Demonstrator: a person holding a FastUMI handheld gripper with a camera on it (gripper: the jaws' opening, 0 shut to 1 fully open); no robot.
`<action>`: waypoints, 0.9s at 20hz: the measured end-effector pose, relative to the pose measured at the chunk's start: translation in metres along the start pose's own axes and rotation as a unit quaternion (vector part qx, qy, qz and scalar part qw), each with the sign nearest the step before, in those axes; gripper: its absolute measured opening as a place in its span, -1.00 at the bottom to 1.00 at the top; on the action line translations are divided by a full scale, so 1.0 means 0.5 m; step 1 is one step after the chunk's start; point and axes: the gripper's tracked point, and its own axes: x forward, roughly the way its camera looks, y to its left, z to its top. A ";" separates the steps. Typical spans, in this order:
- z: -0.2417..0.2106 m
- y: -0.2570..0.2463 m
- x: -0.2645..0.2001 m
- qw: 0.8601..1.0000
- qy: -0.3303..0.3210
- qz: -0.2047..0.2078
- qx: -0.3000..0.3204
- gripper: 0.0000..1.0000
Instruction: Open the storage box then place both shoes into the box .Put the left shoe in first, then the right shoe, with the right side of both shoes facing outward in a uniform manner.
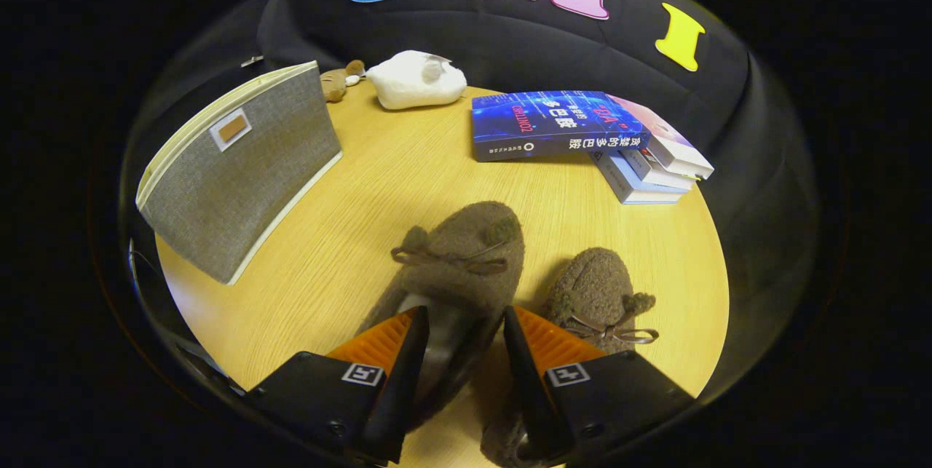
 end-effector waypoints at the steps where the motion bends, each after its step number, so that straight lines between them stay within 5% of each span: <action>1: 0.004 -0.002 0.010 1.000 0.000 -0.003 0.010 0.20; 4: 0.012 -0.017 0.030 0.999 0.000 -0.025 0.038 -0.02; 8: 0.012 -0.042 0.039 0.997 0.001 -0.058 0.055 -0.83; 18: 0.128 0.012 -0.097 0.992 -0.039 -0.019 0.118 -0.90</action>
